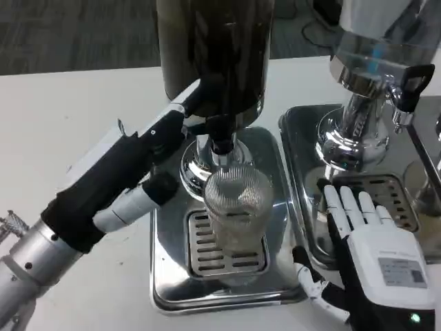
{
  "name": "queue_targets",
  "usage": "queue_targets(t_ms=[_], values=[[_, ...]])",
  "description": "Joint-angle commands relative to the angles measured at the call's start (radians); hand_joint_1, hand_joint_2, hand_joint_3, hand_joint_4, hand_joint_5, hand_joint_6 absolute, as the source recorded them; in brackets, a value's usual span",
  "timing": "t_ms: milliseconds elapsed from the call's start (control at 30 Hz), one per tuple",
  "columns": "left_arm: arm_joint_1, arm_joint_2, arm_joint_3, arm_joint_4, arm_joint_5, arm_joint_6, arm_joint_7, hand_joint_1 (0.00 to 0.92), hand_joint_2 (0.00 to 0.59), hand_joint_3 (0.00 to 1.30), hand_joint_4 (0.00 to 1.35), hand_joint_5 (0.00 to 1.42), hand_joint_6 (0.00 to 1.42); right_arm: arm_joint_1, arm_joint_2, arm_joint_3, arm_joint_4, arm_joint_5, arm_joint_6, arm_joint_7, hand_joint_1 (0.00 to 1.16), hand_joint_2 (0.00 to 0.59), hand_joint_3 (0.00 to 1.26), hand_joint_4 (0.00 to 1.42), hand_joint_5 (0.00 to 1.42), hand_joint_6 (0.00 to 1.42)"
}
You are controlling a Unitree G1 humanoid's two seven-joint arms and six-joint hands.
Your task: Grasp the cup under the faucet to collect the drink, then remove the cup.
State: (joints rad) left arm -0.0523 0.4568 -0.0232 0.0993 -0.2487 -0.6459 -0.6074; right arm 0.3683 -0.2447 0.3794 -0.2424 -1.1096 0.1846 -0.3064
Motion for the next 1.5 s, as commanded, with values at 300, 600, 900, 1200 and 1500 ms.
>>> queue_targets(t_ms=[300,600,900,1200,1500], values=[[0.047,0.058,0.040,-0.081,0.241,-0.100,0.052,0.000,0.099,0.08,0.01,0.19,0.14,-0.004,0.009,-0.003,0.014,0.012,0.001,-0.017,0.34,0.409,0.00,0.00,0.00,0.06],[0.085,0.117,0.047,-0.164,0.480,-0.181,0.159,0.000,0.110,0.09,0.00,0.17,0.11,-0.007,0.014,0.003,0.025,0.014,-0.004,-0.024,0.34,0.409,0.00,0.00,0.00,0.06],[0.144,0.126,0.102,-0.251,0.824,-0.222,0.378,0.000,0.152,0.08,0.00,0.13,0.08,-0.011,0.010,0.006,0.031,0.015,-0.008,-0.022,0.34,0.409,0.00,0.00,0.00,0.06],[0.161,0.139,0.077,-0.268,0.916,-0.201,0.481,0.000,0.165,0.08,0.00,0.12,0.07,-0.023,0.013,0.002,0.039,0.020,-0.007,-0.022,0.34,0.409,0.00,0.00,0.00,0.06],[0.166,0.148,0.050,-0.278,0.947,-0.176,0.535,0.000,0.172,0.08,0.00,0.11,0.06,-0.015,0.020,-0.039,0.006,0.157,-0.044,0.018,0.36,0.367,0.00,0.00,0.00,0.07]])
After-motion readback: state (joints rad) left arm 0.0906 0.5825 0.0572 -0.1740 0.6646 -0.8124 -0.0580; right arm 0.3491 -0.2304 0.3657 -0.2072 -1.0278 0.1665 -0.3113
